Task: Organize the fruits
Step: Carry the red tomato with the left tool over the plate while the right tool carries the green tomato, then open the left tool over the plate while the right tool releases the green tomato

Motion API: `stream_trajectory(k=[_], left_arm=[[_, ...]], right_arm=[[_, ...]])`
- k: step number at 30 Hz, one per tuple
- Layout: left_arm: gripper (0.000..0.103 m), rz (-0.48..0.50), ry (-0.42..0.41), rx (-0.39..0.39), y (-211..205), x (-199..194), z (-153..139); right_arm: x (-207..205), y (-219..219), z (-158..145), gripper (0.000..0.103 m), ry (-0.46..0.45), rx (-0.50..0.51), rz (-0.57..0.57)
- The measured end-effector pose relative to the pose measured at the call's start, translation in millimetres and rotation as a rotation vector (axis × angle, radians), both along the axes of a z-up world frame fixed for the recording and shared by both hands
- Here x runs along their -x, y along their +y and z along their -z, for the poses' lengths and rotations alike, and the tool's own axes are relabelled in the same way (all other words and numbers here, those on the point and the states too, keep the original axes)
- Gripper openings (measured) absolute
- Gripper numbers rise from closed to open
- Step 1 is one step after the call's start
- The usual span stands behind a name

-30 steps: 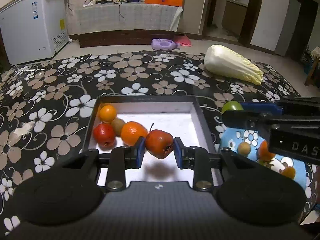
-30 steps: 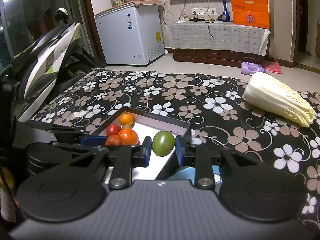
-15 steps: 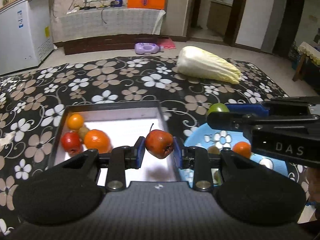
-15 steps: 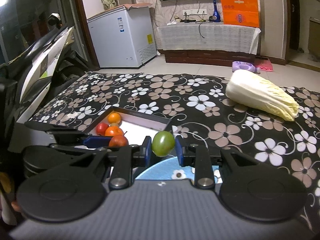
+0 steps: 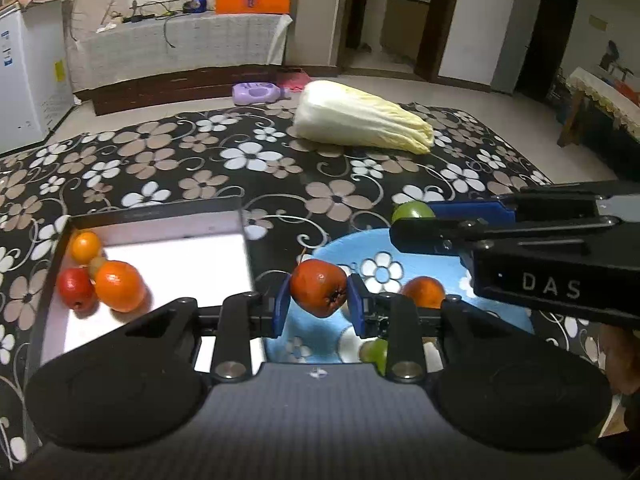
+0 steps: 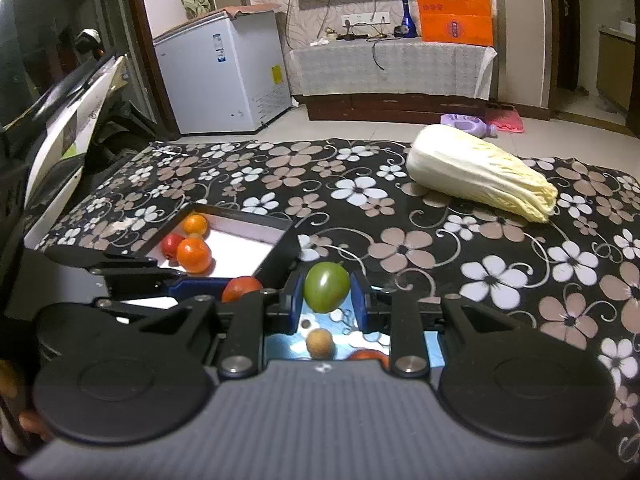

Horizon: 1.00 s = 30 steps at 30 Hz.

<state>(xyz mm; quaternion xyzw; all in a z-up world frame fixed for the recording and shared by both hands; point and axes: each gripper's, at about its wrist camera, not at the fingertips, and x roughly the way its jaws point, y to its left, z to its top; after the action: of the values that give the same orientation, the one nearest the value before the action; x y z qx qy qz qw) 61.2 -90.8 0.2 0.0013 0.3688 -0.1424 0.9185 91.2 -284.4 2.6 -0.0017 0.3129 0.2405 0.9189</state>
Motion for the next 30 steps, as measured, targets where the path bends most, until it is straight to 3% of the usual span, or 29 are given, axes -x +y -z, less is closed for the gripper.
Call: stream_trajectory(k=[18,20,22,30], left_arm=[[0.037,0.061,0.068,-0.028,-18.5,-4.2,23.1],[0.041,0.069,0.07,-0.029,-18.5,-3.6,23.4],[0.053,0.071,0.064,-0.035,-18.5,-2.4,23.2],[0.058,0.054,0.056,-0.022,-14.1,-3.4,20.0]], right_arm=[[-5.2,-26.4,12.6,0.029,0.036,0.034,0.06],[-6.9,-27.0,15.0,0.029,0.043,0.045,0.067],[-9.2,-27.3,18.4,0.029,0.057,0.058,0.072],[-13.3,-26.2,31.6,0.03,0.102,0.133,0.083]])
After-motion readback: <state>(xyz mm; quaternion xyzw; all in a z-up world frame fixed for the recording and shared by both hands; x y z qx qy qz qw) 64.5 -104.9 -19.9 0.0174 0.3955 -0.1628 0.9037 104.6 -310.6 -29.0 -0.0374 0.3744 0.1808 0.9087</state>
